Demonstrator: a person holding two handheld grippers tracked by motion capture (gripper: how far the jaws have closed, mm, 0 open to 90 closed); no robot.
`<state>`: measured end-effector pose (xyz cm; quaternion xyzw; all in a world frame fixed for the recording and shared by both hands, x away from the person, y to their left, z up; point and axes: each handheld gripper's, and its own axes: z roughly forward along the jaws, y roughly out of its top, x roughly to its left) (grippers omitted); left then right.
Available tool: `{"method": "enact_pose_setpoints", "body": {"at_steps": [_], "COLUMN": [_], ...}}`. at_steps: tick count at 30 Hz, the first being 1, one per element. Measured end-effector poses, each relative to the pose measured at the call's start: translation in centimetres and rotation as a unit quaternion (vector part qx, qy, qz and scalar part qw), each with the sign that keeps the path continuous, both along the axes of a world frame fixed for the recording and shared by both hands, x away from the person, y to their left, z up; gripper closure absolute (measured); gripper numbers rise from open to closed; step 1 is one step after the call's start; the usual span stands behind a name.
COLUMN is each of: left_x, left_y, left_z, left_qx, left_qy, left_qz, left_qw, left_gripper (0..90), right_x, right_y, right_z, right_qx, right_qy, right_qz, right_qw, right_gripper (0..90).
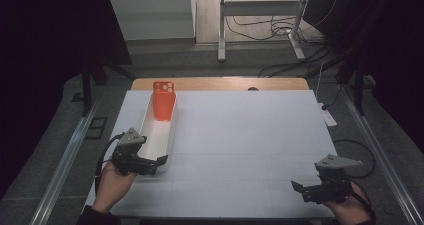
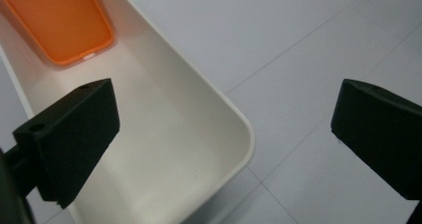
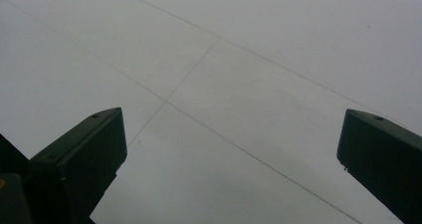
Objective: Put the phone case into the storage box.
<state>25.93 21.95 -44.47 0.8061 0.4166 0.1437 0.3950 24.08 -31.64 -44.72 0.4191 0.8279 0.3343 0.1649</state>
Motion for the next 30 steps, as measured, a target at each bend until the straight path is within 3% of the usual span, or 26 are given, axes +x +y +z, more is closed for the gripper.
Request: {"method": "enact_pose_setpoints", "body": {"at_steps": [10,30], "left_x": [-2.0,-5.3], "left_y": [0.7,2.0], "left_z": [-0.3,-1.4], "left_qx": [-0.014,-0.008], "left_qy": [0.003,0.004], "left_qz": [0.003,0.018], "left_qw": [0.9999,0.9998], "left_gripper": [0.0,0.0], "right_x": [0.0,0.0], "right_y": [0.0,0.1], "right_z": [0.0,0.0], "right_qx": [-0.001,-0.003], "right_qy": [0.000,0.000], "right_qz": [0.000,-0.001], "right_qw": [1.0000,1.0000], "right_gripper": [0.0,0.0]}}
